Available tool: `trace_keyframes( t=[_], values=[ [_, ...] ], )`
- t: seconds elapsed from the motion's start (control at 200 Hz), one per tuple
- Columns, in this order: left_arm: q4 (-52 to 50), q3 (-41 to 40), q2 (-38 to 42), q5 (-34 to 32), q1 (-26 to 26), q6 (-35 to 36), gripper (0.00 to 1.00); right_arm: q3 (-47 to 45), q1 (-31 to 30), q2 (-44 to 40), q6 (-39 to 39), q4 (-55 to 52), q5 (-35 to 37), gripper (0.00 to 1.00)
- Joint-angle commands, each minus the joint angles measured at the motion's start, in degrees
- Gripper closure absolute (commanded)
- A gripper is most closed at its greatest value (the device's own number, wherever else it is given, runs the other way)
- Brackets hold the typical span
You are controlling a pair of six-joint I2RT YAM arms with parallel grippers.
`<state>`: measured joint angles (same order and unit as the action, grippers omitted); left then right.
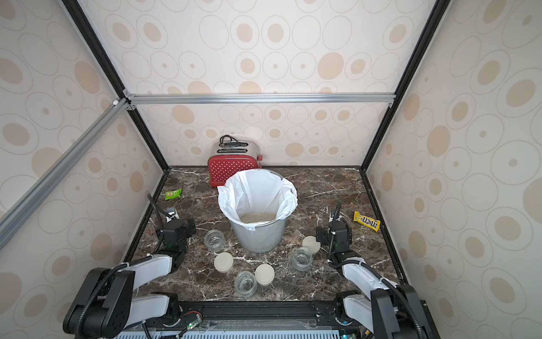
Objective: Empty moldy rice from jars
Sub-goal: Reset both arms
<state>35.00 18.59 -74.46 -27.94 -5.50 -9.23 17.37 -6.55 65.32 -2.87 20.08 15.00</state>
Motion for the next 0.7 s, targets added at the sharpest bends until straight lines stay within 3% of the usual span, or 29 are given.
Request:
trace_keyframes(
  t=[0.0,0.185,0.331,0.406,0.466,0.541,0.626,0.691],
  values=[
    [3.49,3.93,-1.91,0.66,0.31,3.95,0.01,1.67,2.69,3.00,-1.96,9.48,-4.59,0.01],
    [18.28,0.57,-8.26,0.82,0.84,7.21,0.01,3.81,4.81,10.48,-3.14,17.50,-7.53,0.01],
    [15.53,2.87,-10.47,3.17,2.07,6.42,0.01,5.45,4.96,12.06,-1.52,16.65,-7.62,0.01],
    [17.60,1.95,-11.61,5.08,3.23,5.63,0.01,4.70,5.09,11.97,-1.57,18.59,-6.67,0.01],
    [25.43,0.71,-15.26,4.38,3.71,5.58,0.01,3.99,5.30,12.52,-0.95,20.65,-6.40,0.01],
    [17.89,2.41,-13.01,5.04,3.82,4.90,0.01,1.63,5.39,17.24,-1.18,29.71,-5.11,0.01],
    [18.40,3.21,-14.12,5.78,3.97,5.28,0.01,0.48,5.35,24.05,0.10,40.22,-6.08,0.01],
    [15.61,4.42,-13.91,5.80,4.00,4.98,0.01,2.58,5.37,21.48,0.00,31.21,-6.92,0.01]
  ],
)
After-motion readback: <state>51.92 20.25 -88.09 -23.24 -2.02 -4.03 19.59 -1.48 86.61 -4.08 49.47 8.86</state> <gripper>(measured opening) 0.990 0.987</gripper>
